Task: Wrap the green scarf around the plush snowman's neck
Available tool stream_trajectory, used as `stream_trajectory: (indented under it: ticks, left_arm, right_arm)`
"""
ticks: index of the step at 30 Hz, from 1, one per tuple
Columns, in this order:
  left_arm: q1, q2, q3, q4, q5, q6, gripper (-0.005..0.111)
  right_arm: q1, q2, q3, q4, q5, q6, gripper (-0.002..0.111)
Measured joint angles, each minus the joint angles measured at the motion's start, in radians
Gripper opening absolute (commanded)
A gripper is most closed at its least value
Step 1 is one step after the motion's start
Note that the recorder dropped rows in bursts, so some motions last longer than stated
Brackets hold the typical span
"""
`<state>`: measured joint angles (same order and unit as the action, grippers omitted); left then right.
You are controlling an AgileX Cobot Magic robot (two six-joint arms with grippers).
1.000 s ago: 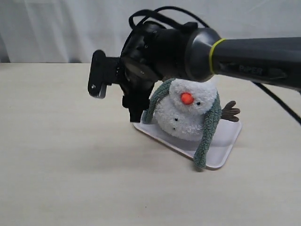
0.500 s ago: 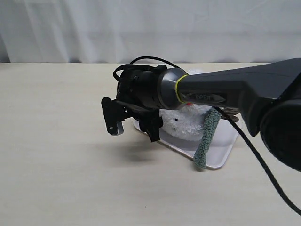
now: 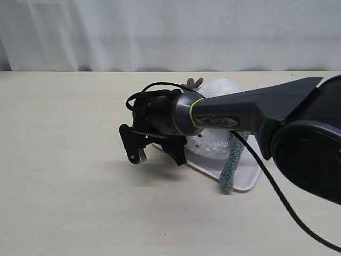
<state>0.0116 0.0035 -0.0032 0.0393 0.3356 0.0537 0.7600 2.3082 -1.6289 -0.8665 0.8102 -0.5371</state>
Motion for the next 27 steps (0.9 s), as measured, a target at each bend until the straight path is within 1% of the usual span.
stream_trajectory:
  ticks: [5, 14, 22, 27]
  left_arm:
    - [0.000, 0.000, 0.000, 0.000, 0.000, 0.000, 0.000]
    - [0.000, 0.000, 0.000, 0.000, 0.000, 0.000, 0.000]
    - [0.000, 0.000, 0.000, 0.000, 0.000, 0.000, 0.000]
    - [0.000, 0.000, 0.000, 0.000, 0.000, 0.000, 0.000]
  right_arm:
    - [0.000, 0.002, 0.000, -0.006, 0.000, 0.000, 0.004]
    - [0.037, 0.002, 0.000, -0.034, 0.002, 0.004, 0.004]
    - [0.057, -0.066, 0.000, -0.048, 0.038, 0.079, 0.004]
    - [0.057, -0.118, 0.000, 0.049, 0.101, 0.082, 0.004]
